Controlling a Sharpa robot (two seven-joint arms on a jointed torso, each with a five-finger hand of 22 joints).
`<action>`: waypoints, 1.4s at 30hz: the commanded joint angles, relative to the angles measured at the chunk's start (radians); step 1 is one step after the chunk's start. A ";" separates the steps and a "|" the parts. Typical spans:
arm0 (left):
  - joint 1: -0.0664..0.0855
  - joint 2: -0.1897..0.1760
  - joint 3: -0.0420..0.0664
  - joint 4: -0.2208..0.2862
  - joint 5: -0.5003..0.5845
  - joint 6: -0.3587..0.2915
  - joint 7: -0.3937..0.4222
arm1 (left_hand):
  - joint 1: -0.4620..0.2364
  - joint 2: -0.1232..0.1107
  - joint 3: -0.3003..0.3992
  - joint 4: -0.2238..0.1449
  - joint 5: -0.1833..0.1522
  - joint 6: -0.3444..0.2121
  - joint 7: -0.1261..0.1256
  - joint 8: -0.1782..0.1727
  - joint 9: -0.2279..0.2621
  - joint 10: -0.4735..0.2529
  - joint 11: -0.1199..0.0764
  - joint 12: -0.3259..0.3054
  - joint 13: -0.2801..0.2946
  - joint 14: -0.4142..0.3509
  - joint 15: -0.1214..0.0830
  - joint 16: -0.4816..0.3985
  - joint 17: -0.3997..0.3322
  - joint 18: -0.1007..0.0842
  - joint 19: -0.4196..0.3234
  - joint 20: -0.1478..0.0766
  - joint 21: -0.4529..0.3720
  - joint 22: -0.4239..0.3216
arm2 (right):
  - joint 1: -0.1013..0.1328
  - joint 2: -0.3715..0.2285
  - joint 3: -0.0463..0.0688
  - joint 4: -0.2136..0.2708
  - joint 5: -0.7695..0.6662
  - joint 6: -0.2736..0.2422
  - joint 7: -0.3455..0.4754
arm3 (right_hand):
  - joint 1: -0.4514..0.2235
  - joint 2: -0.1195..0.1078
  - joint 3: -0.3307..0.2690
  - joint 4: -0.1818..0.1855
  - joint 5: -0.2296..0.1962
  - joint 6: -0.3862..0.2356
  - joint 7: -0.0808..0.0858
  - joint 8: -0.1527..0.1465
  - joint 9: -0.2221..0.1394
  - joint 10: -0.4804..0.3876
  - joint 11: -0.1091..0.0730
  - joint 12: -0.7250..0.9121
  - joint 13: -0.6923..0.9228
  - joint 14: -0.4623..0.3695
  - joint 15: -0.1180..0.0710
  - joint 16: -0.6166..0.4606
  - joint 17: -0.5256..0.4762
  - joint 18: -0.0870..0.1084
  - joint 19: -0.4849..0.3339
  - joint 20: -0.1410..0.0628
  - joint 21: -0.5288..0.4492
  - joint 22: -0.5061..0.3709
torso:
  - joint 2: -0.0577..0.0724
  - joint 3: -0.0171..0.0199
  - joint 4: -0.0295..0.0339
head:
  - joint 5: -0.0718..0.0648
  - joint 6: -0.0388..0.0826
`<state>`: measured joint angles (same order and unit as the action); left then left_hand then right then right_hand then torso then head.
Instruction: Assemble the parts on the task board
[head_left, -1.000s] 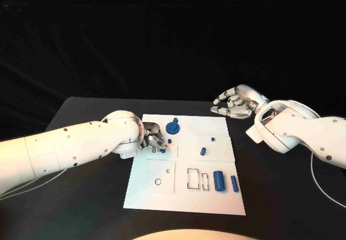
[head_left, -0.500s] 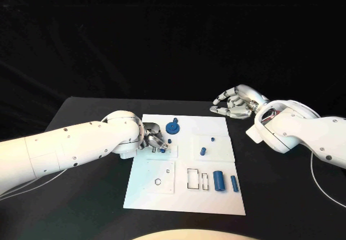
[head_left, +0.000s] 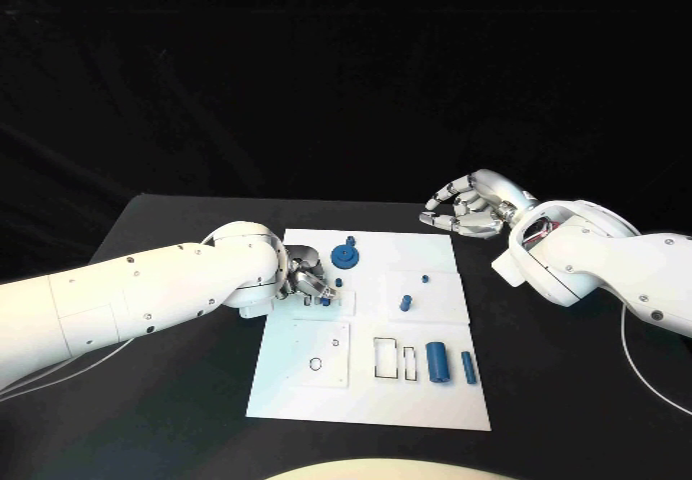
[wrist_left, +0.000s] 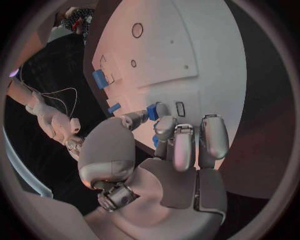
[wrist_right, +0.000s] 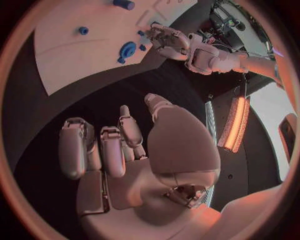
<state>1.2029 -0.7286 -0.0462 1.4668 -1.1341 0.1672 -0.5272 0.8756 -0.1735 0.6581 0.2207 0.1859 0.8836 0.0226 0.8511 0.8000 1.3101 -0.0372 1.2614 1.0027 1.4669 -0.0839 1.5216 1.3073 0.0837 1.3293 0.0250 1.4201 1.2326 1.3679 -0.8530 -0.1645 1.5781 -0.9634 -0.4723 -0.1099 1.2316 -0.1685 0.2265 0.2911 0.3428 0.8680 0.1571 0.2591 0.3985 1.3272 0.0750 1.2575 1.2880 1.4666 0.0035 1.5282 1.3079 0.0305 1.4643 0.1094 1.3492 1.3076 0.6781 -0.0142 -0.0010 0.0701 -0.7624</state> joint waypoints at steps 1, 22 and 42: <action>-0.001 0.000 0.000 0.001 0.005 0.018 0.002 | -0.009 -0.002 -0.007 0.000 -0.006 0.003 0.005 -0.006 -0.001 0.006 -0.001 0.006 0.002 0.078 -0.006 0.004 0.164 -0.009 0.008 0.002 0.000 0.002 | 0.000 0.000 0.000 0.001 -0.009 0.014 0.012 | -0.006 -0.001 -0.004 0.000 0.003 -0.010 0.001 0.001 -0.001 -0.005 0.000 0.002 0.000 0.083 0.000 -0.006 0.187 0.018 -0.005 0.000 -0.005 0.180 | 0.000 -0.0003 0.0003 | 0.000 0.000; -0.002 -0.007 0.003 0.010 0.008 0.018 0.004 | -0.002 0.003 -0.057 0.029 -0.005 0.007 0.004 -0.007 0.000 0.010 -0.002 0.010 0.006 0.079 -0.007 0.006 0.168 -0.010 0.010 0.001 0.000 0.004 | -0.001 0.001 0.000 -0.001 -0.009 0.017 0.011 | -0.007 0.000 -0.005 0.000 0.002 -0.010 0.001 0.002 -0.001 -0.005 0.000 0.002 0.000 0.083 0.000 -0.006 0.188 0.018 -0.005 0.000 -0.005 0.180 | 0.000 0.0007 0.0004 | 0.000 -0.001; 0.077 -0.056 0.065 -0.003 0.116 -0.029 0.031 | 0.115 -0.004 -0.145 0.068 0.002 -0.087 0.046 -0.093 -0.030 -0.084 0.032 -0.068 -0.123 0.051 0.020 -0.048 0.070 0.011 -0.061 0.020 -0.060 -0.097 | -0.001 0.002 0.000 -0.018 -0.009 0.016 0.011 | -0.009 0.002 -0.007 0.000 0.003 -0.010 0.000 0.003 -0.001 -0.004 0.000 0.002 0.000 0.083 0.000 -0.006 0.187 0.018 -0.004 0.000 -0.005 0.181 | -0.001 0.0024 -0.0005 | 0.004 0.019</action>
<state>1.2782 -0.7873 0.0197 1.4669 -1.0569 0.1507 -0.5185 0.9871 -0.1740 0.5108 0.2892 0.1858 0.8006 0.0719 0.7534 0.7664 1.2252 -0.0031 1.1995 0.8808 1.4663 -0.0645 1.4777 1.3081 0.0836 1.2711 0.0432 1.3655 1.1372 1.3677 -0.8519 -0.1648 1.5607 -0.9633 -0.4681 -0.1098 1.2318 -0.1685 0.2266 0.2911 0.3428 0.8665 0.1586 0.2591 0.3986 1.3272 0.0750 1.2575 1.2882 1.4666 0.0035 1.5282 1.3074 0.0305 1.4643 0.1094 1.3494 1.3080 0.6762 -0.0114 -0.0005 0.0724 -0.7461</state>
